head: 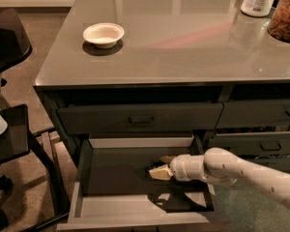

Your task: Place rxbar blueberry into middle drawer

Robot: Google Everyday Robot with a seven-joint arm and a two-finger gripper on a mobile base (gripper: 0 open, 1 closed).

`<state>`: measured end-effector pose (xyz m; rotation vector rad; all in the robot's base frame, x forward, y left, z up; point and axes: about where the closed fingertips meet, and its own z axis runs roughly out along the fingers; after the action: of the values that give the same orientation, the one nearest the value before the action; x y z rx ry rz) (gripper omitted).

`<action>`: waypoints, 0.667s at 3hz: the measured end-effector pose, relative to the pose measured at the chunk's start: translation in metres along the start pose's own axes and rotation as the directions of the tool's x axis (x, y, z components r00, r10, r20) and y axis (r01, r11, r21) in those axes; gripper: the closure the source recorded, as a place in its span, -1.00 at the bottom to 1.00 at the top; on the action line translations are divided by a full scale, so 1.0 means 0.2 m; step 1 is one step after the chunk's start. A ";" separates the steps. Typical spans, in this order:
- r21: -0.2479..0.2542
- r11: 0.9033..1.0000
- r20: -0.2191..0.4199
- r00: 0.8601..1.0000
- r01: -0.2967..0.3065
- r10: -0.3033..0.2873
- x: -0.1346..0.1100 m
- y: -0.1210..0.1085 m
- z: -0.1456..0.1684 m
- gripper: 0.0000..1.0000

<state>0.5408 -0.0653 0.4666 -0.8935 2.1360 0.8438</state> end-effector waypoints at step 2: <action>0.005 1.000 -0.013 1.000 0.026 -0.026 0.23 -0.10 0.24 0.62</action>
Offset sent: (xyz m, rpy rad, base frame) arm 0.0098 0.0047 -0.1013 -0.0367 -0.0177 0.0127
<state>0.5469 -0.0565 0.3981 -0.9241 2.1319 0.8210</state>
